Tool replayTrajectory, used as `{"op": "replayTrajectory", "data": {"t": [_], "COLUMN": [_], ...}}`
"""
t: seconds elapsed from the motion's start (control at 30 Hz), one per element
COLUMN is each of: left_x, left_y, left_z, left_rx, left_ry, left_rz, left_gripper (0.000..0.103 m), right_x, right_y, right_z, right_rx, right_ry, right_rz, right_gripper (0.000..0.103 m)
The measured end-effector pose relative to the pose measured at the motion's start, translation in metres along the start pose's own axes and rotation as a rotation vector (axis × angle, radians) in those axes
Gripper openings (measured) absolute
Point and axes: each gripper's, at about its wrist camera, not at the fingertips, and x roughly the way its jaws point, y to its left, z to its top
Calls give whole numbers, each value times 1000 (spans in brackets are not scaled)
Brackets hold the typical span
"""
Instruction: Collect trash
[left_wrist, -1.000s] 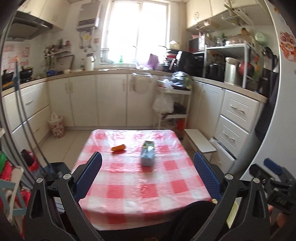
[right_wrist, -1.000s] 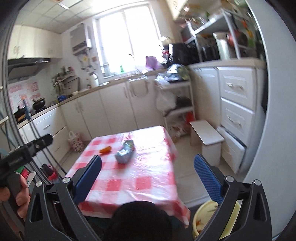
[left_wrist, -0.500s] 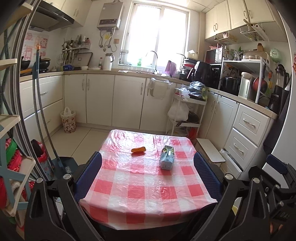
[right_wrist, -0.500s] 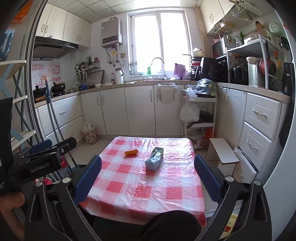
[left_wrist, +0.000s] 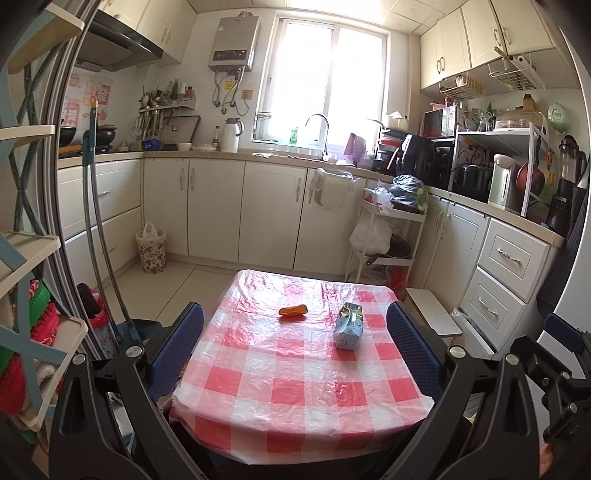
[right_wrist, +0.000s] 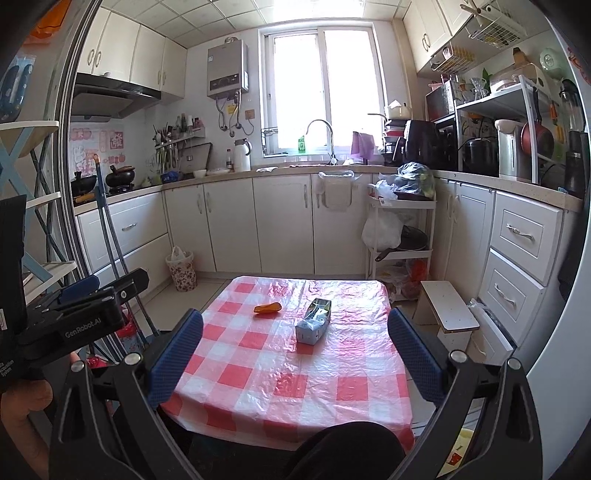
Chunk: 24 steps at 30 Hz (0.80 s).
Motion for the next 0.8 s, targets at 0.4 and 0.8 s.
{"op": "replayTrajectory", "data": {"t": [0.4,0.8], "left_x": [-2,-7], "left_y": [2,6], "left_z": [1,3], "left_rx": [-1,-5], "left_ry": [-12,-30], "left_rz": [15,28], "left_gripper": [96,96], "right_x": [-1,-1], "right_y": [5,9], "right_z": [2,6], "right_rx": [4,11], "right_ry": [6,7], "right_rz": [8,29], "right_gripper": [96,96]}}
